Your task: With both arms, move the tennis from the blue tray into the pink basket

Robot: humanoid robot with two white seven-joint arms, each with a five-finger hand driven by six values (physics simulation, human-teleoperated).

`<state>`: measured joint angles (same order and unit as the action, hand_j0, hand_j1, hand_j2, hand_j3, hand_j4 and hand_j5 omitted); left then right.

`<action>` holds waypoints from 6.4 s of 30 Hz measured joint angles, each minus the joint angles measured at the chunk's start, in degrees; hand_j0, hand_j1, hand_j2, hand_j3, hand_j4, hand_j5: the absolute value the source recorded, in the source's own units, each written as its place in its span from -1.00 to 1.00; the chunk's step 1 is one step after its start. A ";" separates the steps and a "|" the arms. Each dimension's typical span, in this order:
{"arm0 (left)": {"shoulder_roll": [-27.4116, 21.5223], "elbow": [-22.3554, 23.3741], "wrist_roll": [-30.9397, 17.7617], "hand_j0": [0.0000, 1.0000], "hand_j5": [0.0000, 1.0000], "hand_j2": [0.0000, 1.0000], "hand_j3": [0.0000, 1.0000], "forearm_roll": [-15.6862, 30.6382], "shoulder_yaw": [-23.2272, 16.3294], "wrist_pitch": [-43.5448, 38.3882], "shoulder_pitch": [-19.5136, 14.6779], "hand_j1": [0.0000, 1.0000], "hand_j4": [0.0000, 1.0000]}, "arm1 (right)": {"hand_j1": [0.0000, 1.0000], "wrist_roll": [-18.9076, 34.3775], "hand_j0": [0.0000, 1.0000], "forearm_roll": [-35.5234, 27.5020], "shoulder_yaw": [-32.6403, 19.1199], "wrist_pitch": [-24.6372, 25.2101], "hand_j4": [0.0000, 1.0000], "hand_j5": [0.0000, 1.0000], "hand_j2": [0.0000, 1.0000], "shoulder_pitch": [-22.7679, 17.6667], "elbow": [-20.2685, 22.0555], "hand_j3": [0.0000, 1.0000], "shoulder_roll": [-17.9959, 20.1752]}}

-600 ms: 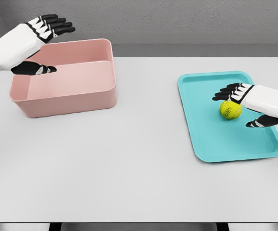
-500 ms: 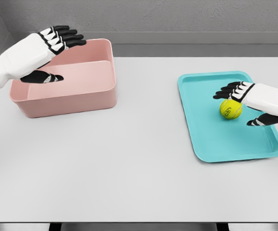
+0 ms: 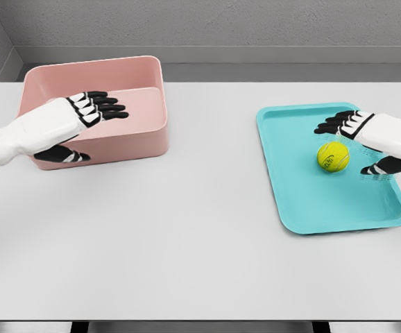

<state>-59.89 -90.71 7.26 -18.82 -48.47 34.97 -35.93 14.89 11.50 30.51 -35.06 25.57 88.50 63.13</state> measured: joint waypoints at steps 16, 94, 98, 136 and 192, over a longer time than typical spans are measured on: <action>0.05 0.09 0.06 1.00 1.00 1.00 1.00 1.48 -0.68 0.00 1.83 1.00 1.00 | 1.00 6.07 1.00 1.00 9.46 -0.02 1.00 1.00 1.00 9.59 -13.63 1.00 -8.46; 1.07 -0.16 0.06 1.00 1.00 1.00 1.00 1.93 -0.80 0.00 4.99 1.00 1.00 | 0.45 6.85 0.45 6.99 12.34 -0.04 0.45 0.45 0.45 12.49 -25.09 0.45 -14.15; 1.06 -0.16 0.07 1.00 1.00 1.00 1.00 1.93 -0.80 0.00 5.08 1.00 1.00 | 0.43 6.87 0.43 7.11 12.35 -0.04 0.43 0.43 0.43 12.49 -25.06 0.43 -14.40; 1.16 -0.34 0.09 1.00 1.00 1.00 1.00 2.02 -0.92 0.00 4.99 1.00 1.00 | 0.11 5.17 0.11 4.83 11.73 -0.02 0.11 0.11 0.11 13.10 -23.32 0.11 -14.65; 1.05 -0.25 0.32 1.00 1.00 1.00 1.00 2.02 -0.89 0.00 5.08 1.00 1.00 | 0.11 3.98 0.11 3.91 14.15 -0.02 0.11 0.11 0.11 16.53 -16.35 0.11 -22.59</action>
<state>-58.84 -90.96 7.59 -16.80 -49.36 34.96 -30.85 18.87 15.41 44.66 -35.08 42.10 72.15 40.54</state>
